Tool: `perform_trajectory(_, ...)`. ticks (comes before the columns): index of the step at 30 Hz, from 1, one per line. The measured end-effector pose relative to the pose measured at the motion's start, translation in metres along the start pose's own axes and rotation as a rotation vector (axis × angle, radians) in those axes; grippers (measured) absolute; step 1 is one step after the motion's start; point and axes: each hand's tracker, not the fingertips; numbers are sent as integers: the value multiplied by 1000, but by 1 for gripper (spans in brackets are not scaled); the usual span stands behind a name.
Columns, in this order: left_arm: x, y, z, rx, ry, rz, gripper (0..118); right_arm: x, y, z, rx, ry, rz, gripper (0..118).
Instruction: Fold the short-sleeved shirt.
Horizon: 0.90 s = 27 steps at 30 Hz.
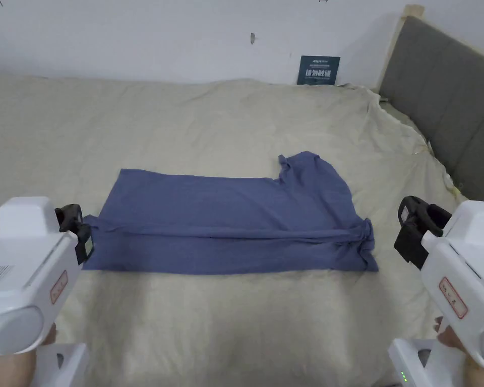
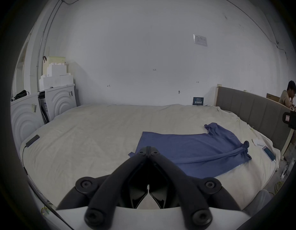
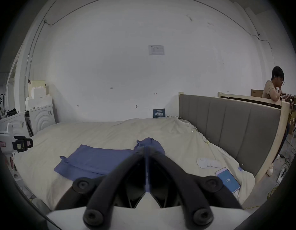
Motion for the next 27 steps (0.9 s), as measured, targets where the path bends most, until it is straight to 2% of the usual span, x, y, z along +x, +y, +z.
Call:
perform_trajectory(2, -2, 0, 1, -7, -6, 10, 0, 4, -2, 1, -14, 31, -26, 0)
perform_trajectory(7, -5, 1, -2, -27, -17, 28, 0, -7, 2, 3, -21, 21, -25, 0)
perform_trajectory(12, -10, 8, -18, -103, -10, 55, 0, -11, 4, -5, -30, 26, 1, 0)
perform_trajectory(13, -14, 8, -25, -129, -8, 85, 4, -12, 4, -7, -34, 26, 12, 0)
perform_trajectory(14, -18, 10, -33, -168, -9, 105, 12, -12, 4, -9, -35, 26, 18, 0)
perform_trajectory(15, -23, 13, -43, -217, -14, 123, 30, -11, 3, -11, -40, 27, 18, 0)
perform_trajectory(17, -30, 15, -65, -312, -27, 160, 78, -11, 2, -17, -53, 30, 14, 0)
perform_trajectory(18, -35, 16, -82, -395, -15, 176, 107, -11, 1, -20, -59, 33, 13, 0)
perform_trajectory(19, -39, 16, -96, -454, 2, 178, 118, -13, 0, -22, -67, 37, 16, 0)
perform_trajectory(21, -44, 12, -118, -474, 11, 157, 118, -15, -1, -27, -77, 43, 30, 0)
perform_trajectory(27, -54, -11, -193, -740, 78, 130, 118, -16, -9, -48, -125, 40, 55, 0)
